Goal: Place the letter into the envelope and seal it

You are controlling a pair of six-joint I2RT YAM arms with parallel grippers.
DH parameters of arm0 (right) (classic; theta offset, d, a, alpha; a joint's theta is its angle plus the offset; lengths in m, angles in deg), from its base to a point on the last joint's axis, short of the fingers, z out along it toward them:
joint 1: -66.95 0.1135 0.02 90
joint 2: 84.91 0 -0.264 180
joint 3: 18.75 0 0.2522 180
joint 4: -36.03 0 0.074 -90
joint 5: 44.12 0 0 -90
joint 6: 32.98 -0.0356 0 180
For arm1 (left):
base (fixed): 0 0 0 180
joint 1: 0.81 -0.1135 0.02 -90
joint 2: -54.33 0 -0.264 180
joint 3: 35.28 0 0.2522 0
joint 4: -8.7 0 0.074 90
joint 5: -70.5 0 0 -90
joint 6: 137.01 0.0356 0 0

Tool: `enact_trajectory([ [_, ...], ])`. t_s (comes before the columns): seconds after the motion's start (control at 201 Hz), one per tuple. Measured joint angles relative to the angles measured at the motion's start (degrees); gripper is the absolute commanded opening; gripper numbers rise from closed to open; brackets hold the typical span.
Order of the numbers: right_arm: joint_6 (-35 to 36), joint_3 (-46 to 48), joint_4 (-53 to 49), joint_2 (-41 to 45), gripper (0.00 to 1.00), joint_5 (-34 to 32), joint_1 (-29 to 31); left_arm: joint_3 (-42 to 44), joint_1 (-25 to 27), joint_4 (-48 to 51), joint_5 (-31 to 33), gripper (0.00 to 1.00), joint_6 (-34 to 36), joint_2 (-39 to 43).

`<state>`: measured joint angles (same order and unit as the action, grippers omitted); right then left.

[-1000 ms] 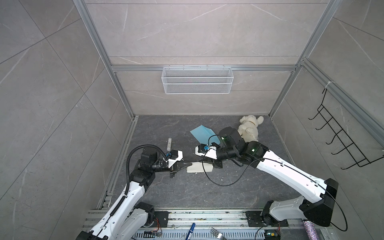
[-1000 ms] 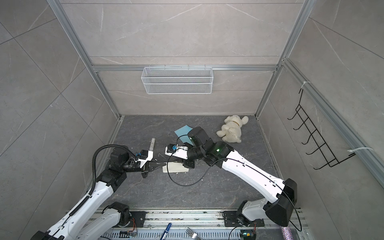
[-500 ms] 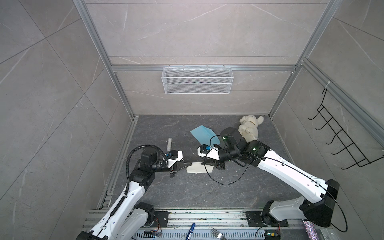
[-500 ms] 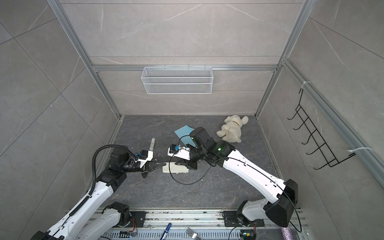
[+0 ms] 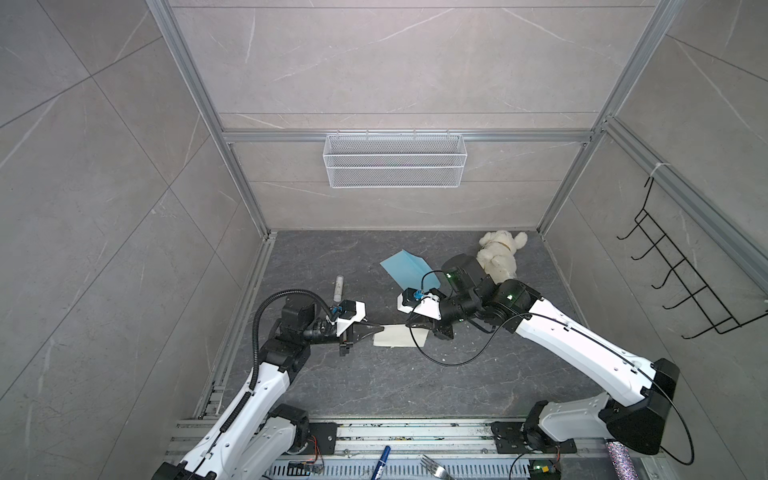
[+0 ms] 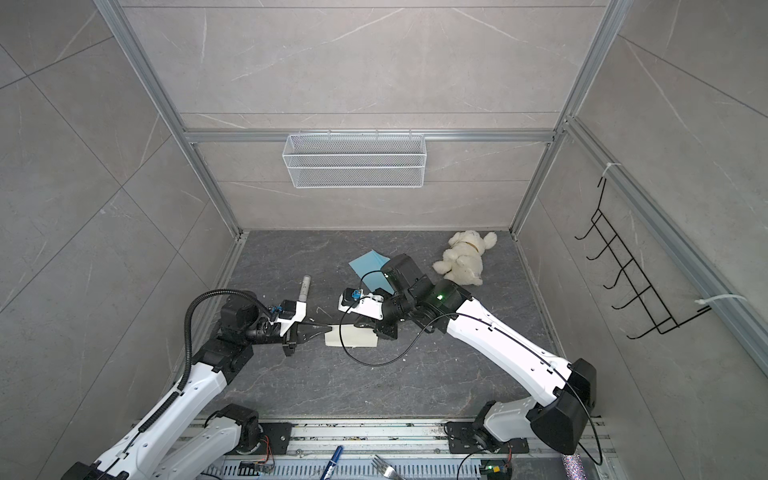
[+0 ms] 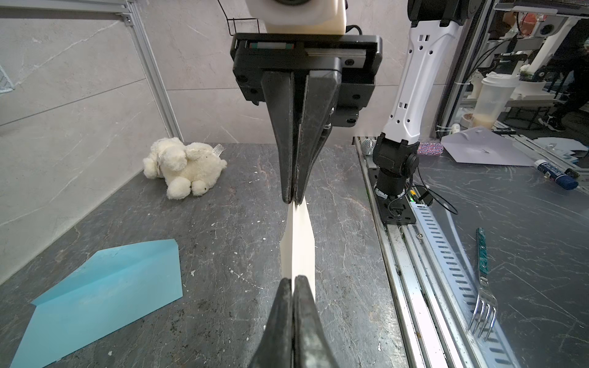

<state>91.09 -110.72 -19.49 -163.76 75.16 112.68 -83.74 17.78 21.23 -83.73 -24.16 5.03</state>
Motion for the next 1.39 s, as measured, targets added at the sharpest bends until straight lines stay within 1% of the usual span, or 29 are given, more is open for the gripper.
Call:
enact_trajectory([
  [0.199, 0.02, 0.0, -0.13, 0.0, 0.01, -0.09, -0.02, -0.02, 0.0, 0.22, 0.0, 0.0, 0.22, 0.0],
  [0.249, 0.02, 0.0, -0.13, 0.0, 0.01, -0.09, -0.02, -0.02, 0.0, 0.31, -0.02, 0.0, 0.28, 0.0],
  [0.269, 0.02, 0.0, -0.13, 0.0, 0.02, -0.09, -0.02, -0.02, 0.0, 0.35, -0.04, 0.0, 0.31, 0.0],
  [0.314, 0.0, 0.02, -0.13, 0.0, 0.09, -0.11, -0.02, -0.02, 0.0, 0.37, -0.09, 0.0, 0.33, 0.0],
  [0.413, -0.09, 0.02, -0.42, 0.0, 0.16, -0.52, -0.11, -0.02, 0.0, 0.48, -0.28, 0.0, 0.35, 0.04],
  [0.478, -0.09, 0.15, -0.76, 0.02, 0.18, -0.96, -0.48, -0.02, -0.13, 0.68, -0.37, 0.0, 0.35, 0.17],
  [0.612, -0.04, 1.75, -1.38, 0.94, 0.19, -1.64, -1.64, -0.02, -0.26, 0.98, -0.42, 0.0, 0.37, 0.37],
  [0.672, -0.04, 2.25, -1.95, 1.55, 0.17, -1.86, -2.05, -0.02, -0.26, 1.03, -0.42, 0.0, 0.37, 0.37],
  [0.901, -0.04, 2.6, -2.64, 2.99, 0.05, -1.92, -3.02, -0.13, -0.26, 1.11, -0.42, 0.0, 0.39, 0.37],
  [1.011, 0.0, 2.6, -2.67, 2.99, 0.0, -1.7, -3.13, -0.13, -0.26, 1.2, -0.42, 0.0, 0.42, 0.35],
  [1.13, 0.02, 2.62, -2.82, 2.99, 0.0, -1.55, -3.13, -0.13, -0.26, 1.22, -0.42, 0.0, 0.39, 0.35],
  [1.185, 0.02, 2.62, -2.89, 2.99, 0.0, -1.55, -3.13, -0.15, -0.26, 1.25, -0.39, 0.08, 0.39, 0.35],
  [1.27, 0.22, 2.62, -3.08, 2.99, 0.0, -1.62, -3.13, -0.33, -0.26, 1.42, -0.39, 0.27, 0.44, 0.35],
  [1.394, 0.94, 2.58, -4.17, 2.93, 0.0, -3.13, -3.13, -1.38, -0.26, 2.84, 0.7, 0.5, 1.25, 0.37],
])
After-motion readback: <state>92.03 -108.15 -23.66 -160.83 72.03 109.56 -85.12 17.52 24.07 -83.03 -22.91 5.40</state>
